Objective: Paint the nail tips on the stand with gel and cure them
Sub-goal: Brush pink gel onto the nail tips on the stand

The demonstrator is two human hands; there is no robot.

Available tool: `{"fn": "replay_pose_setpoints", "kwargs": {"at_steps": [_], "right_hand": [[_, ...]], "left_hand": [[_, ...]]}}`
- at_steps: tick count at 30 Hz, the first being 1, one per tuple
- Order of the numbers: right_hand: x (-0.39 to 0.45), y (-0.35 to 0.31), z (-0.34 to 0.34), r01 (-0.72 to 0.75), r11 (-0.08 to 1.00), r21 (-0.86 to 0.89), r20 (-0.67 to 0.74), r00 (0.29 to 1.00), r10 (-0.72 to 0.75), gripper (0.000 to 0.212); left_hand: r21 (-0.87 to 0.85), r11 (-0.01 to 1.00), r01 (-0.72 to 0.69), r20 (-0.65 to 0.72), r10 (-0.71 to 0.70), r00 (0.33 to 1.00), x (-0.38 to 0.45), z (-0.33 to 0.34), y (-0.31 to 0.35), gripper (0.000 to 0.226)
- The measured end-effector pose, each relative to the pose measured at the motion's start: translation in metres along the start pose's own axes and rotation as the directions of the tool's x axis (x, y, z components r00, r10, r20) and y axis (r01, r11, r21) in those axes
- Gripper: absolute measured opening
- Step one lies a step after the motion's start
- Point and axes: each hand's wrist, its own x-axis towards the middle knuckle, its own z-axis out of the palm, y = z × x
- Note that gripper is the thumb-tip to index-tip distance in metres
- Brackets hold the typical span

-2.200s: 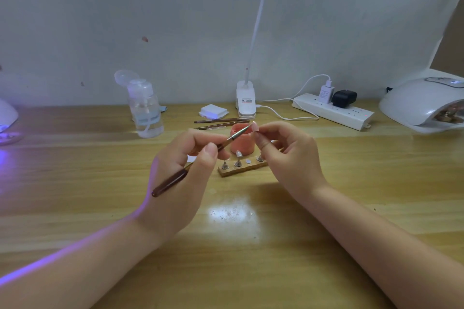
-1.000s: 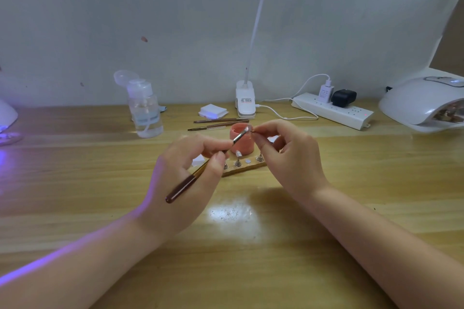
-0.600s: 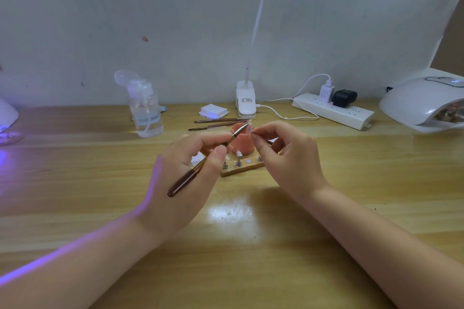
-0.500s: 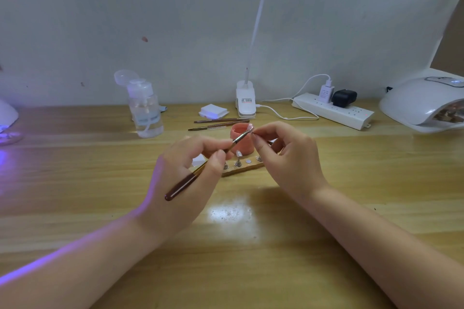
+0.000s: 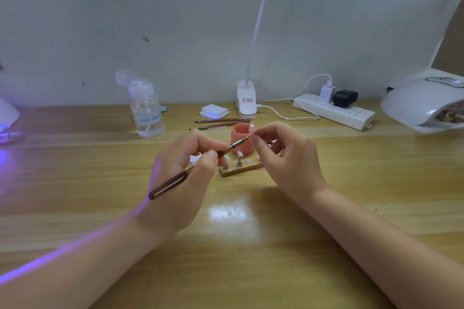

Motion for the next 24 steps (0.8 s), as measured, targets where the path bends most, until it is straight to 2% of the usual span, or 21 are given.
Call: {"fn": "replay_pose_setpoints", "kwargs": {"at_steps": [7,14,18,24], "right_hand": [[0.0001,-0.0021,0.0019,0.011,0.999,0.035,-0.014,1.0,-0.01,0.007],[-0.0002,0.0009,0.0006,-0.007,1.0,0.028,-0.001,1.0,0.007,0.006],[-0.0001,-0.0013,0.0008,0.009,1.0,0.013,0.001,1.0,-0.009,0.012],[0.0004,0.0019,-0.0004,-0.001,1.0,-0.029,0.006,1.0,0.001,0.006]], "left_hand": [[-0.032,0.996,0.089,-0.024,-0.09,0.996,0.0025,0.0018,-0.0017,0.019],[-0.094,0.995,0.037,-0.04,-0.041,0.998,0.0024,-0.001,-0.0015,0.023],[-0.105,0.99,0.095,-0.049,-0.1,0.994,0.0043,0.0018,-0.0027,0.019],[-0.086,0.991,0.105,-0.012,-0.106,0.994,0.0025,-0.0002,-0.0054,0.019]]}}
